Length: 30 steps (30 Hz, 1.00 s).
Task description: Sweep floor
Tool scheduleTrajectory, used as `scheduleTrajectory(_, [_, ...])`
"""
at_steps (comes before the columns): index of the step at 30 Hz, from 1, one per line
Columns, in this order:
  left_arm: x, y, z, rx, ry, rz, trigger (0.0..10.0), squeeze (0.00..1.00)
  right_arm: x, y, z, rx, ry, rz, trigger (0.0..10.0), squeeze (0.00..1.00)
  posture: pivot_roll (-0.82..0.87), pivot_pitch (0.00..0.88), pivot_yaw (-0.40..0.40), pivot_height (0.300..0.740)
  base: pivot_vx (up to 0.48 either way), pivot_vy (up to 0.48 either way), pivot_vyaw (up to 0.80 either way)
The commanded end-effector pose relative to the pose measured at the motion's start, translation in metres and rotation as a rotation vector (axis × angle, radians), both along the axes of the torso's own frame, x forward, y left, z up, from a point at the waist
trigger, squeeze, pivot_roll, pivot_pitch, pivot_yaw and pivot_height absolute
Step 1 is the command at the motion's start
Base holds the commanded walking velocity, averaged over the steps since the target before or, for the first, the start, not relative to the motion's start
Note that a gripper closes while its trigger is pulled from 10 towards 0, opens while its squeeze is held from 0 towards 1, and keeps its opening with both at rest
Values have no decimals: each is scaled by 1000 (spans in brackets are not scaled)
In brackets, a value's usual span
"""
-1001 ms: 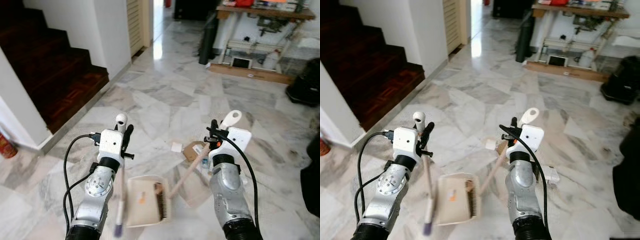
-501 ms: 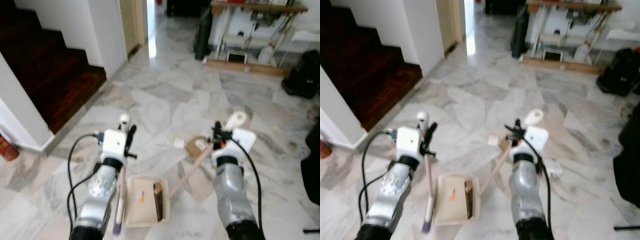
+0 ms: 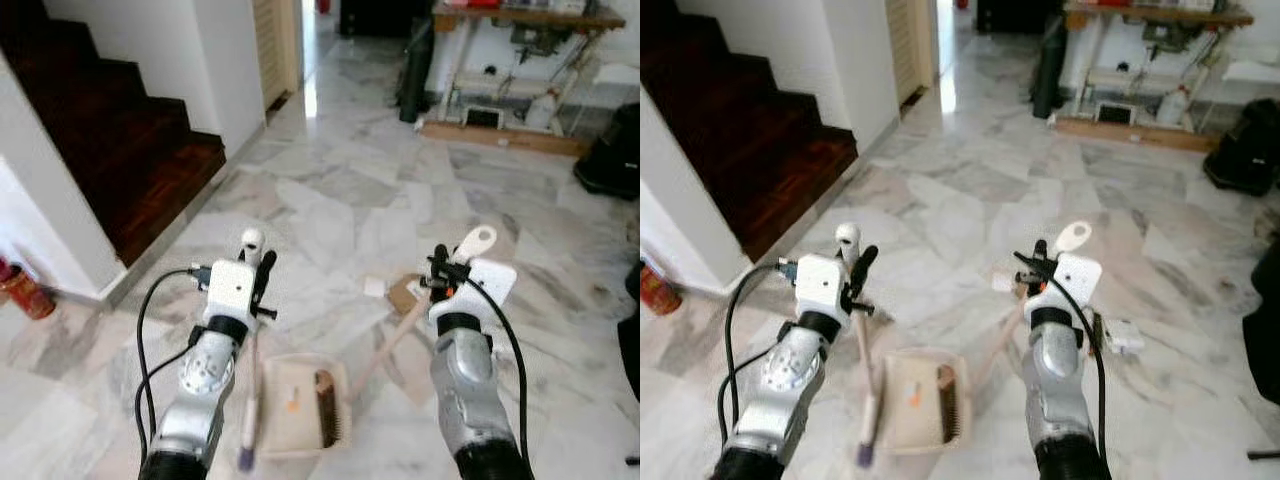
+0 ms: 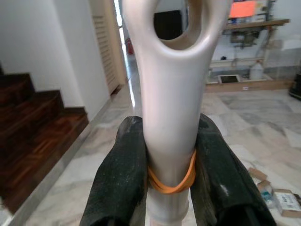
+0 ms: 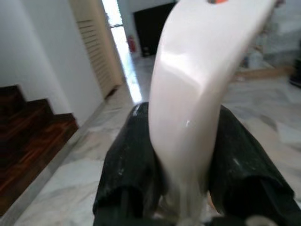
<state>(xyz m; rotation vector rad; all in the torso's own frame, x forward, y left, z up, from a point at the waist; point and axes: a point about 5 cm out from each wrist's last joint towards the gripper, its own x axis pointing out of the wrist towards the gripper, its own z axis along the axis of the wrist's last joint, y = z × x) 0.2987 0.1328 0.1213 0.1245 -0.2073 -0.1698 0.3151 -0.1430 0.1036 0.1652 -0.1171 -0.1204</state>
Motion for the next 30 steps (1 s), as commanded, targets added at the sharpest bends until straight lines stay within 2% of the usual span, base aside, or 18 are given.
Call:
scheduleTrajectory(1, [2, -4, 15, 9, -61, -17, 10000, 0, 3, 2, 10, 30, -44, 0, 10000, 0, 130, 0, 14, 740, 0, 285, 438])
scheduleTrajectory(14, [2, -5, 15, 14, -61, -21, 10000, 0, 4, 3, 11, 27, -44, 4, 10000, 0, 133, 0, 15, 740, 0, 282, 550])
scheduleTrajectory(30, [3, -5, 15, 15, -60, -24, 10000, 0, 4, 4, 10, 29, -45, 8, 10000, 0, 135, 0, 18, 740, 0, 282, 711])
